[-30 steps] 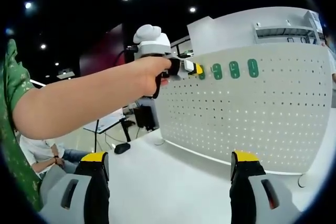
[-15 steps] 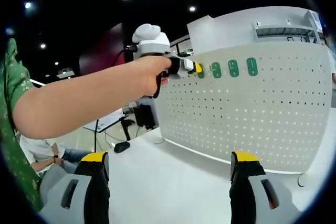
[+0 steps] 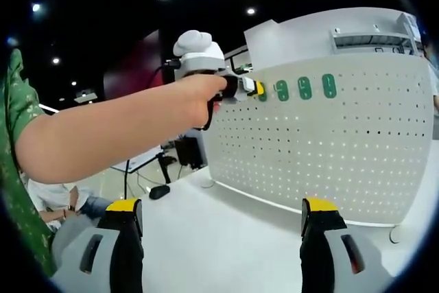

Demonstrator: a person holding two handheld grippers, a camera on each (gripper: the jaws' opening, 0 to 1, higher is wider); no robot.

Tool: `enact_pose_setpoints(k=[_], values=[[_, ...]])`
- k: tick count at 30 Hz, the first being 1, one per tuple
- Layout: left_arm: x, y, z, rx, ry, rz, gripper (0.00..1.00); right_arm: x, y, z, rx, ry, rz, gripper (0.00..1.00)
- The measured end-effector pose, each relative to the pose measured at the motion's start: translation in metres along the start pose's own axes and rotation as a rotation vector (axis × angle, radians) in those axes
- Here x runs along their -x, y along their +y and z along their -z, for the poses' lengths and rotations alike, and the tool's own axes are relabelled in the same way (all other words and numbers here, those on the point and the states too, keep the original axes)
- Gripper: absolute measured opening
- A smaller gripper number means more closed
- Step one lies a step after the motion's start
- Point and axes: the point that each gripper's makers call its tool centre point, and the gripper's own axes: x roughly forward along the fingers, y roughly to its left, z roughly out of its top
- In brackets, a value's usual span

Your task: Insert the hook assembly into the mounting plate slot until the hook locks in place.

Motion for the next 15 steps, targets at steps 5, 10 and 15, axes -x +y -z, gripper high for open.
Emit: enact_pose_setpoints(k=[5, 10, 15], values=[[-0.0001, 0.0004, 0.0019, -0.01, 0.003, 0.004, 0.04, -0.0002, -0.001, -0.0004, -0.002, -0.003, 0.002, 0.98], [0.0002, 0.0005, 0.0037, -0.014, 0.006, 0.009, 0.04, 0.0002, -0.0013, 0.0003, -0.003, -0.001, 0.003, 0.98], [0.0004, 0.0006, 0.0037, -0.016, 0.003, 0.011, 0.04, 0.0003, -0.0008, 0.0007, -0.004, -0.002, 0.003, 0.98]])
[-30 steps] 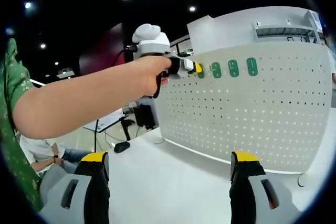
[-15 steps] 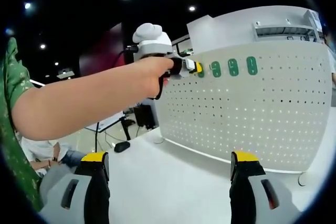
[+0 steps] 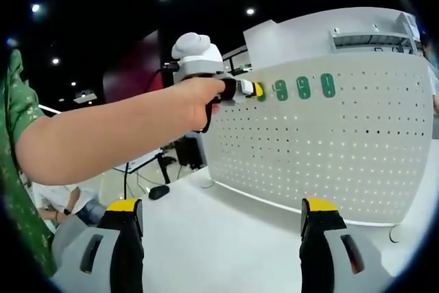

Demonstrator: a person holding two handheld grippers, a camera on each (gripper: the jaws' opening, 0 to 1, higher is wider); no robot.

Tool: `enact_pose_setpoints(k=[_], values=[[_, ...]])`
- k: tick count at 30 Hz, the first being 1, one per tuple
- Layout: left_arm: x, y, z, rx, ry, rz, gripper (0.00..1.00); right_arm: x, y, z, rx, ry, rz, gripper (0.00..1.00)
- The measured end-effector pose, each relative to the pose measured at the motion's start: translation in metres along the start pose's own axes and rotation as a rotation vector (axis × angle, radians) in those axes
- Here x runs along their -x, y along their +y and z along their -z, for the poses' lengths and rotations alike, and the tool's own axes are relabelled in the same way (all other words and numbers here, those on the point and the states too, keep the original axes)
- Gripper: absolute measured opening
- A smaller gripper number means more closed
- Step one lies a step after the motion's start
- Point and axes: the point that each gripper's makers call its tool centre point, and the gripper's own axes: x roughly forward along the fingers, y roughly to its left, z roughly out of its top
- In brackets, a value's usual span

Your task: Insert the hook assembly into the mounting plate slot until the hook locks in place.

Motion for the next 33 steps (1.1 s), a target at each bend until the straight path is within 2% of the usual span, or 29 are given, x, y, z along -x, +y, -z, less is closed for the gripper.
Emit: enact_pose_setpoints(k=[5, 14, 20, 22, 27, 33], values=[[0.001, 0.0002, 0.0001, -0.007, 0.006, 0.006, 0.03, -0.0011, 0.0007, 0.0009, 0.0, 0.002, -0.002, 0.98], [0.001, 0.001, 0.0004, 0.037, 0.008, 0.008, 0.03, -0.0016, 0.0012, 0.0052, -0.001, 0.012, -0.005, 0.98], [0.0003, -0.0009, -0.0001, -0.048, 0.002, 0.002, 0.03, -0.0015, 0.0002, 0.005, -0.005, 0.009, -0.005, 0.98], [0.0007, 0.0, -0.0001, -0.003, -0.001, 0.005, 0.03, -0.002, 0.0004, 0.0046, -0.005, 0.007, -0.006, 0.98], [0.0009, -0.0008, -0.0002, -0.041, -0.006, -0.002, 0.04, -0.0031, 0.0007, 0.0059, -0.007, 0.01, -0.009, 0.97], [0.0033, -0.0001, -0.0001, -0.034, -0.011, 0.0, 0.04, -0.0036, 0.0001, 0.0073, -0.008, 0.014, -0.009, 0.97]])
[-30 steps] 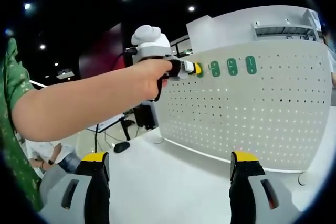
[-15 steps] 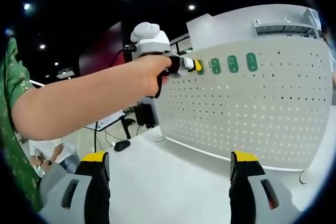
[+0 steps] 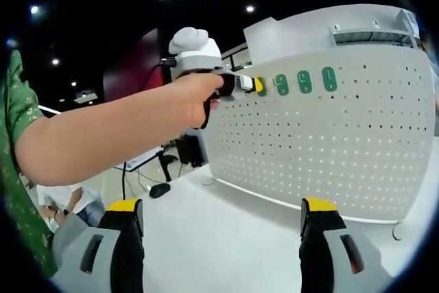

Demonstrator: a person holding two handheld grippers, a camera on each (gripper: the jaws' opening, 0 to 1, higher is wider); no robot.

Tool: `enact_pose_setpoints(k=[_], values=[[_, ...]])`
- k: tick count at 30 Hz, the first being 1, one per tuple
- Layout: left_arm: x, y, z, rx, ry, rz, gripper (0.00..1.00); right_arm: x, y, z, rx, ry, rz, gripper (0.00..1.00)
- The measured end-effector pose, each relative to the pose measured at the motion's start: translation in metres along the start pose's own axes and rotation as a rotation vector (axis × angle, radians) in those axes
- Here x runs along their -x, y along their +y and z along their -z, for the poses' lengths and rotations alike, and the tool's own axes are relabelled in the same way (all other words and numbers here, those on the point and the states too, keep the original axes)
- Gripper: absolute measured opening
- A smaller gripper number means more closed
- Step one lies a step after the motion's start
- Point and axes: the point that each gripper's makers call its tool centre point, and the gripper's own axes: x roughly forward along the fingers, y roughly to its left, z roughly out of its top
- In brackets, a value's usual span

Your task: Insert the hook assembly into the mounting plate slot until the hook locks in place.

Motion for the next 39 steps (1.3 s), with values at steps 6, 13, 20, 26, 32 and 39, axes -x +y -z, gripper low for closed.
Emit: enact_pose_setpoints(k=[6, 13, 20, 26, 32, 39], values=[[-0.001, 0.0, -0.003, 0.011, -0.004, 0.007, 0.04, -0.001, 0.002, 0.001, -0.001, 0.004, -0.006, 0.97], [0.0, 0.0, -0.002, 0.033, 0.013, 0.016, 0.02, -0.002, 0.002, -0.001, 0.001, -0.002, -0.009, 0.97], [0.001, 0.0, -0.001, 0.044, 0.019, 0.02, 0.02, -0.002, 0.002, 0.001, 0.0, 0.003, -0.01, 0.97], [0.001, -0.001, -0.002, -0.05, 0.022, 0.01, 0.02, -0.002, 0.0, 0.001, -0.001, 0.002, -0.006, 0.97], [0.001, -0.003, -0.002, -0.097, 0.015, -0.004, 0.02, -0.004, 0.002, 0.001, -0.001, 0.004, -0.013, 0.97], [0.0, -0.011, -0.016, -0.103, -0.02, 0.011, 0.02, -0.002, 0.004, -0.001, 0.0, -0.002, -0.013, 0.97]])
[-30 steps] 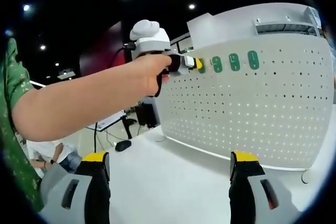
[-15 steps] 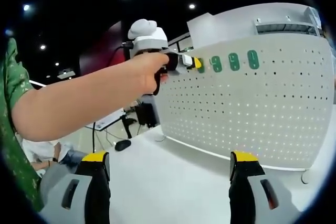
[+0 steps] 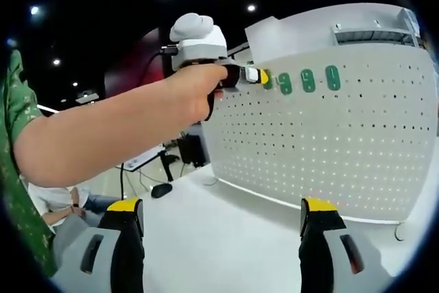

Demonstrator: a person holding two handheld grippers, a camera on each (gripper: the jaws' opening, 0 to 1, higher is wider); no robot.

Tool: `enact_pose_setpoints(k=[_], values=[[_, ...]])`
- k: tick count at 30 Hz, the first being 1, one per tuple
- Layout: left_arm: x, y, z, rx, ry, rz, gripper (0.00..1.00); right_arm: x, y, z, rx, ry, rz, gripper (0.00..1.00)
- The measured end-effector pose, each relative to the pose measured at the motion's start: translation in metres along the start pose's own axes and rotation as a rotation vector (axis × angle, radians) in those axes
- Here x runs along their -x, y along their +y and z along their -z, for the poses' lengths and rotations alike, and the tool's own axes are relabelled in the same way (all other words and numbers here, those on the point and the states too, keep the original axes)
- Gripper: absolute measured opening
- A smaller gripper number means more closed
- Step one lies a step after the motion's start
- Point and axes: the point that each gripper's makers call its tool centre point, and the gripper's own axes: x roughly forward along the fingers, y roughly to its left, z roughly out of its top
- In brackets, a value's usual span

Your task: Insert the hook assembly into the mounting plate slot until the hook locks in place.

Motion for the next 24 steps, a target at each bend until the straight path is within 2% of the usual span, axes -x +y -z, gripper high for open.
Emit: enact_pose_setpoints(k=[5, 13, 24], values=[[0.003, 0.008, 0.003, 0.007, 0.01, -0.011, 0.02, 0.005, -0.003, 0.001, -0.003, -0.003, 0.012, 0.97], [0.005, 0.016, -0.002, 0.009, 0.003, -0.024, 0.02, 0.001, 0.004, 0.0, 0.001, -0.002, -0.004, 0.97], [0.003, 0.014, -0.001, 0.042, -0.005, -0.025, 0.02, 0.0, 0.001, 0.002, 0.002, 0.007, -0.002, 0.97]])
